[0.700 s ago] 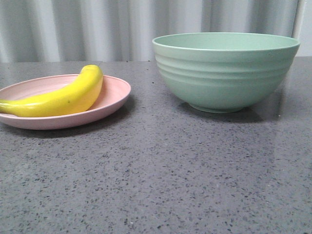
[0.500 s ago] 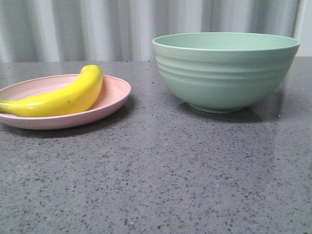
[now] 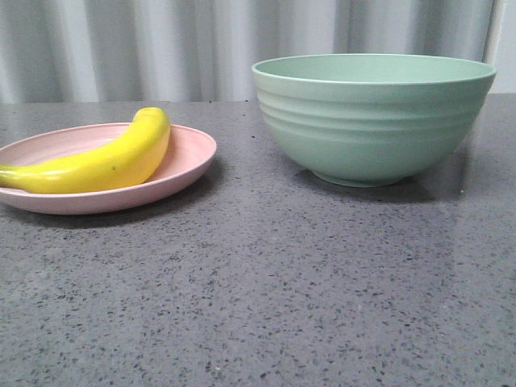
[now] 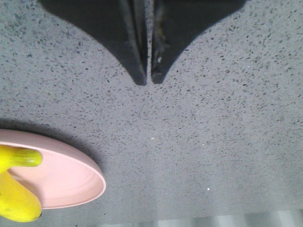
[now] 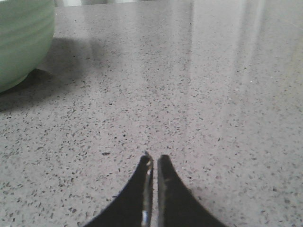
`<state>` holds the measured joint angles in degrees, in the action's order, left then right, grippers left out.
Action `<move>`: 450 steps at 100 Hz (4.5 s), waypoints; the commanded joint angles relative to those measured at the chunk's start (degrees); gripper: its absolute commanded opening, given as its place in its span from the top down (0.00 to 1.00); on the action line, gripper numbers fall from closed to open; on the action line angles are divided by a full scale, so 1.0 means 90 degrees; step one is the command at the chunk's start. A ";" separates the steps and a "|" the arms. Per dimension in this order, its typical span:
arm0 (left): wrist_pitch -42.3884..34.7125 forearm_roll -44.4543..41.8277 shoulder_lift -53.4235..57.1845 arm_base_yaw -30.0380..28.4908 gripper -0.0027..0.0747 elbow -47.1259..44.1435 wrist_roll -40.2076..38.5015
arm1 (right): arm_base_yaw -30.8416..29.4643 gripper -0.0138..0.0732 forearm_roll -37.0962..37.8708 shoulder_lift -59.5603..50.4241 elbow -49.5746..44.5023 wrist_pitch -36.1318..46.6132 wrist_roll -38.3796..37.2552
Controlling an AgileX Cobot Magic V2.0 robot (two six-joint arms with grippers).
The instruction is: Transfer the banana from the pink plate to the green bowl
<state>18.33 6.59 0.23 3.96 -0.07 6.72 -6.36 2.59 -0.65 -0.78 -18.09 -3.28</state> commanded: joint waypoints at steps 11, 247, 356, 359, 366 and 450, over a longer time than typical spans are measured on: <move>-0.0242 0.0020 0.0210 -0.0015 0.99 -0.0162 -0.0063 | -0.0040 0.93 0.0012 -0.0115 -0.0165 0.0150 0.0035; -0.1310 0.0109 -0.0045 -0.0015 0.99 0.0833 -0.0037 | -0.0040 0.93 -0.0288 0.0383 0.0953 0.0800 0.0035; -0.1836 0.0502 -0.3919 0.0504 0.45 0.3134 -0.0052 | -0.0040 0.93 -0.0288 0.2163 0.2202 0.0484 0.0035; -0.1754 0.0502 -0.4075 0.0644 0.45 0.3254 -0.0052 | -0.0040 0.93 -0.0288 0.2163 0.2202 0.0484 0.0035; -0.1604 0.0502 -0.4411 0.0951 0.45 0.3482 -0.0052 | -0.0040 0.93 -0.0288 0.2163 0.2202 0.0484 0.0035; 0.1586 0.0908 -0.8437 0.3039 0.45 0.6378 -0.0052 | -0.0040 0.93 -0.0288 0.2163 0.2202 0.0484 0.0035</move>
<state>33.06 13.54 -75.09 30.87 54.03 6.59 -6.36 0.00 18.01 16.96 -18.13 -3.28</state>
